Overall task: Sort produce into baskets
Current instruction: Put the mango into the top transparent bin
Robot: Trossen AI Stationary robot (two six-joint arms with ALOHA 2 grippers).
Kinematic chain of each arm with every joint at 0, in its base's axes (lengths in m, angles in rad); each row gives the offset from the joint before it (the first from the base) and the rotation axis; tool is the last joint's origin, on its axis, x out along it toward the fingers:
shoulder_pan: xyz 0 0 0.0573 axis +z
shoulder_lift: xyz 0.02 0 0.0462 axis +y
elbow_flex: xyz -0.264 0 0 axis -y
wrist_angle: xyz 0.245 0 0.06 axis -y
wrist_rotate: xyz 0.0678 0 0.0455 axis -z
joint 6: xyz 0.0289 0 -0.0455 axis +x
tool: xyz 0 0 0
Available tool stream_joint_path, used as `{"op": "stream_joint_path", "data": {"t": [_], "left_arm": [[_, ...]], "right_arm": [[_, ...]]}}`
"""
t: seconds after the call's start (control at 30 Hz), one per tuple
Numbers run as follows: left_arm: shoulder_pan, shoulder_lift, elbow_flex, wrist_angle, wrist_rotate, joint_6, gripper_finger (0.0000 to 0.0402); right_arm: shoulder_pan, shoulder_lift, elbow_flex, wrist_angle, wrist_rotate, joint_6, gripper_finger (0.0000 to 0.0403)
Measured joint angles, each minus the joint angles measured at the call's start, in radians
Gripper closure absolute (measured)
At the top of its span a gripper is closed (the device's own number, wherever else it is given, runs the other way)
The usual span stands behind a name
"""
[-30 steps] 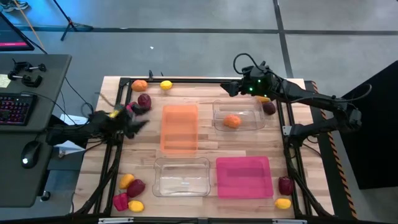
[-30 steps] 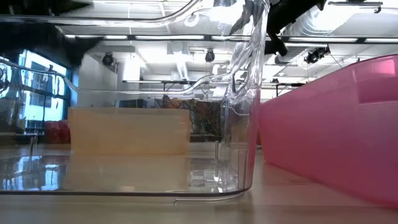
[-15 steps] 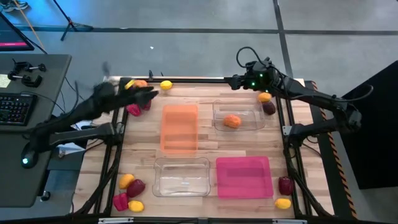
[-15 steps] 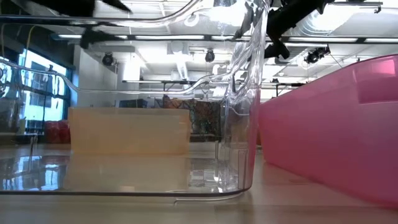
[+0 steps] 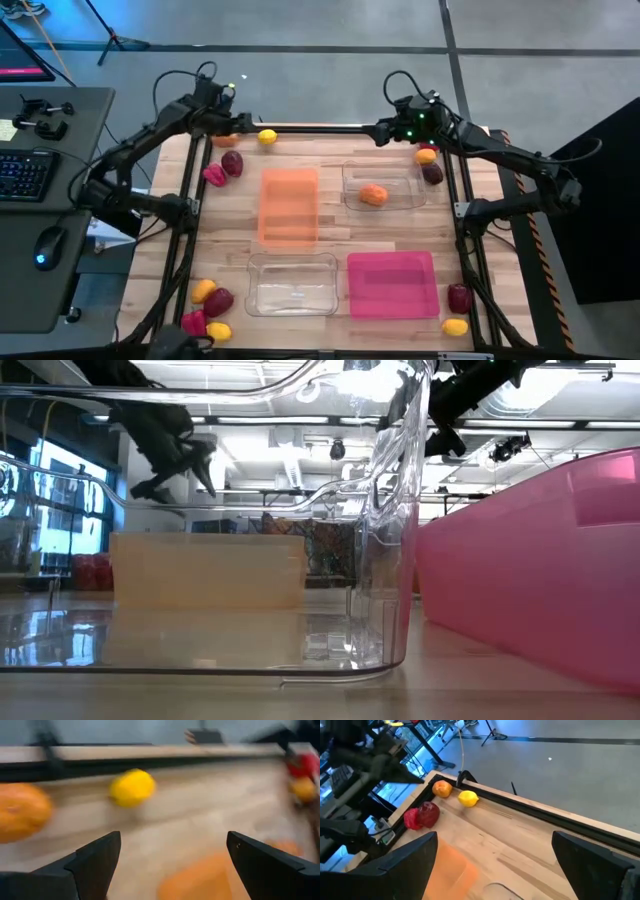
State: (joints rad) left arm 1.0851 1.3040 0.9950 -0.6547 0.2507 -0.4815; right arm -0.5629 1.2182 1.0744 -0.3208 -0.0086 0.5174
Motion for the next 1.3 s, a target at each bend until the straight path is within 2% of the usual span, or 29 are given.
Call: {"op": "stream_joint_path", "data": {"t": [0.07,0.13,0.27,0.47,0.63,0.83,1.03,1.17,1.3], "left_arm": [[0.000,0.025,-0.001,-0.005,-0.078,-0.057,0.0050],[0.000,0.047,-0.001,-0.006,-0.140,-0.051,0.0050],[0.000,0.079,-0.001,0.009,-0.159,-0.028,0.0050],[0.000,0.111,-0.001,0.081,-0.231,-0.138,0.0050],[-0.011,0.112,-0.001,0.079,-0.302,-0.183,0.0050],[-0.015,0.125,-0.001,0.034,-0.526,-0.259,0.0050],[-0.020,0.237,-0.001,0.038,-0.537,-0.289,0.0050],[-0.019,0.301,-0.001,0.038,-0.588,-0.334,0.0050],[-0.029,0.308,-0.001,0.062,-0.655,-0.335,0.0050]], "right_arm": [[0.000,0.000,0.000,0.000,0.000,-0.025,0.0022],[0.000,0.000,0.000,0.000,0.000,-0.044,0.0022],[0.000,0.000,0.000,0.000,0.000,-0.055,0.0022],[0.000,0.000,0.000,0.000,0.000,-0.055,0.0022],[0.000,0.000,0.000,-0.005,0.001,-0.055,0.0022],[0.000,0.000,0.000,-0.022,0.012,-0.070,0.0022],[0.000,0.000,0.000,-0.027,0.016,-0.074,0.0022],[0.000,0.000,0.000,-0.028,0.016,-0.073,0.0022],[0.000,0.000,0.000,-0.035,0.016,-0.071,0.0022]]}}
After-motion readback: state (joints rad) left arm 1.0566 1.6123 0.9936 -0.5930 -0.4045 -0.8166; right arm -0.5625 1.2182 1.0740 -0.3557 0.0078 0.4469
